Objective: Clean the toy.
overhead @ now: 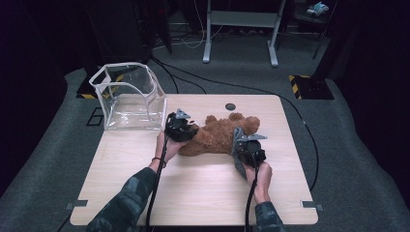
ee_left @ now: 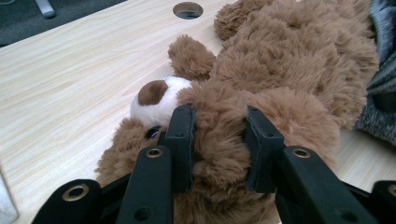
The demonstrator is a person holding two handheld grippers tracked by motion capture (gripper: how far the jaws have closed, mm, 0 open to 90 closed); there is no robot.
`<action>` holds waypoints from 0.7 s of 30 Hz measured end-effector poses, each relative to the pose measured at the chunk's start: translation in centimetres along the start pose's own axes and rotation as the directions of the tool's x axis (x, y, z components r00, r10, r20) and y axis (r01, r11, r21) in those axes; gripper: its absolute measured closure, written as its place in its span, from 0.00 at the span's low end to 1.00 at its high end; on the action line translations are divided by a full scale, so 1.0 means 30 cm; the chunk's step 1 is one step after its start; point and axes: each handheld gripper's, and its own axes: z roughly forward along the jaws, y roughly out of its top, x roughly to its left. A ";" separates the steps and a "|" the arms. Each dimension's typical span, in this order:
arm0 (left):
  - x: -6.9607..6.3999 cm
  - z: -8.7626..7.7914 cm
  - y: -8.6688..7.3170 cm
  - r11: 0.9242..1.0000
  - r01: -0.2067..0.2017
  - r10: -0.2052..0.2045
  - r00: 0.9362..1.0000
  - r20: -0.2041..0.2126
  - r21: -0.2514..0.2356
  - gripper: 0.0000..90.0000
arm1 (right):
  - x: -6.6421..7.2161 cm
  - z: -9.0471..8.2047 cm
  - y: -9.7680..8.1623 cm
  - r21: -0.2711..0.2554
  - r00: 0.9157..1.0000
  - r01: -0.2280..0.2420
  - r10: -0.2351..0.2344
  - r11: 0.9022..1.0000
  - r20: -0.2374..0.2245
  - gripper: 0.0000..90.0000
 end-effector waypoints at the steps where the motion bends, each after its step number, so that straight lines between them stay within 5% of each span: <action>1: 0.002 -0.001 0.000 1.000 -0.004 0.004 1.000 0.000 0.003 0.74 | 0.005 -0.004 -0.001 0.001 1.000 -0.008 0.008 1.000 -0.008 0.80; 5: -0.001 0.000 0.000 1.000 0.002 -0.002 1.000 0.000 0.002 0.74 | 0.110 -0.022 0.018 -0.025 0.996 0.063 -0.064 0.998 -0.063 0.79; 10: 0.004 -0.001 0.000 1.000 -0.004 0.004 1.000 0.007 0.006 0.74 | 0.263 -0.001 0.062 -0.046 0.972 0.158 -0.164 0.986 -0.166 0.79; 13: 0.004 -0.001 -0.001 1.000 0.004 -0.004 1.000 0.011 0.002 0.74 | 0.307 0.027 0.079 -0.025 0.971 0.190 -0.192 0.981 -0.146 0.79; 15: 0.006 -0.002 -0.001 1.000 -0.004 0.004 1.000 0.013 0.006 0.74 | 0.279 0.038 0.081 -0.023 0.971 0.185 -0.187 0.982 -0.148 0.79; 21: 0.007 0.000 -0.001 1.000 -0.005 0.005 1.000 0.016 0.007 0.74 | 0.108 0.025 0.044 0.014 0.995 0.081 -0.080 0.997 -0.064 0.79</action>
